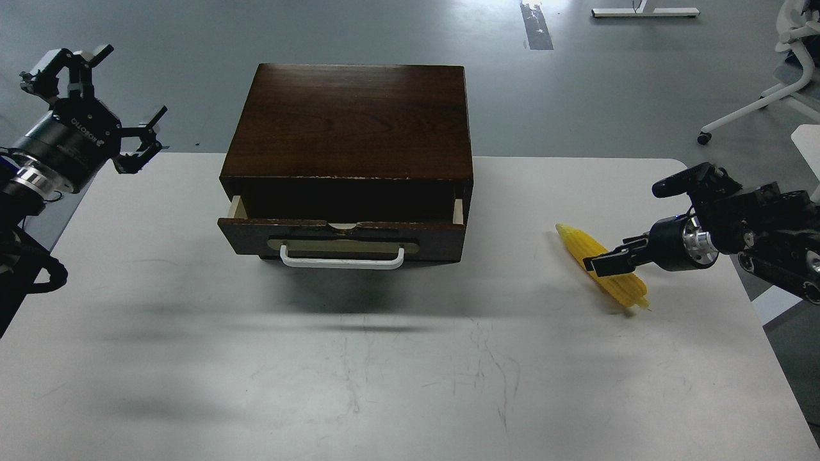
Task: Put corn in drawer with both arms
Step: 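Reach the right gripper down and grasp the yellow corn cob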
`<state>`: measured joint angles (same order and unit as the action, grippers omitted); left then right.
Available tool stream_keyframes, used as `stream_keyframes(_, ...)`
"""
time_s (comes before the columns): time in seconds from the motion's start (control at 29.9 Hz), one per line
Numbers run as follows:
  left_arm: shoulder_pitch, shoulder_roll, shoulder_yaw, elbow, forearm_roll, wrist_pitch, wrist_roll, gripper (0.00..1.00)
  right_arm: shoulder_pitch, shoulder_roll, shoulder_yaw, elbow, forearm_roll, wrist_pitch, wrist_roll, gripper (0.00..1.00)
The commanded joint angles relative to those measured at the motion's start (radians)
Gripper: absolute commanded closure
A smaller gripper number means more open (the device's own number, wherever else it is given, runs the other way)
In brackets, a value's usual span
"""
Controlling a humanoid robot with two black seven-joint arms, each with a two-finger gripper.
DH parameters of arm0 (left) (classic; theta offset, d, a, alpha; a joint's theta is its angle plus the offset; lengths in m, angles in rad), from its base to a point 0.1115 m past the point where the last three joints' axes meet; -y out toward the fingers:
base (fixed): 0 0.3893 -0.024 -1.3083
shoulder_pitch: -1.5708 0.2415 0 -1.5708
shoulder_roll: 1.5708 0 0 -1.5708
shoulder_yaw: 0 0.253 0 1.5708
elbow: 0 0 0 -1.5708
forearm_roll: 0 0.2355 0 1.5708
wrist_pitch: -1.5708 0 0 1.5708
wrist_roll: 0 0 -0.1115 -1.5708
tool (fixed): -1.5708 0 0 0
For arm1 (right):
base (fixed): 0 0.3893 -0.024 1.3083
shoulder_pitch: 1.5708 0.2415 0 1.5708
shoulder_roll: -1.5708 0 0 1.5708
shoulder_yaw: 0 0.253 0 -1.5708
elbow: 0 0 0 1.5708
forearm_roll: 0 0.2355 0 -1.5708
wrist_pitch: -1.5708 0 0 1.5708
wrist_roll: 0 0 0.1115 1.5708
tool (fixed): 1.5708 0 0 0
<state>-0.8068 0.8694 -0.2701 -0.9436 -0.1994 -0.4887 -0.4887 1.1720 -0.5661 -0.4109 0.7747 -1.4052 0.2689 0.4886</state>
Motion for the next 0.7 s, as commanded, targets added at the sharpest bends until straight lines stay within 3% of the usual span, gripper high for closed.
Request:
stream_keyframes(0.0,0.0,0.0,-0.011,0.0,0.0,0.0,0.0,0.01,-0.003,0.012,-0.023,-0.015,0.0,-0.002,0.0,0.07)
stream_keyframes(0.1,0.0,0.0,-0.014,0.0,0.0,0.0,0.0,0.01,-0.003,0.012,-0.045,-0.017,0.0,-0.002,0.0,0.11)
stream_keyframes(0.2,0.0,0.0,-0.014,0.0,0.001,0.0,0.0,0.01,-0.005,0.012,-0.058,-0.015,0.0,-0.002,0.0,0.44)
stream_keyframes(0.23,0.0,0.0,-0.014,0.0,0.001,0.0,0.0,0.01,-0.005,0.012,-0.061,-0.015,0.0,-0.002,0.0,0.63)
stream_keyframes(0.3,0.0,0.0,-0.014,0.0,0.001,0.0,0.0,0.01,-0.005,0.012,-0.062,-0.014,0.0,-0.002,0.0,0.79)
stream_keyframes(0.4,0.001,0.0,-0.014,0.0,0.0,0.0,0.0,0.01,-0.005,0.012,-0.062,-0.014,0.0,-0.005,0.0,0.86)
stream_keyframes(0.47,0.0,0.0,-0.014,0.0,0.0,0.0,0.0,0.01,-0.005,0.012,-0.062,-0.014,0.002,-0.007,0.0,0.95)
stream_keyframes(0.67,0.0,0.002,-0.015,-0.001,0.001,0.0,0.0,0.01,0.012,0.0,-0.055,-0.009,0.003,-0.016,0.0,1.0)
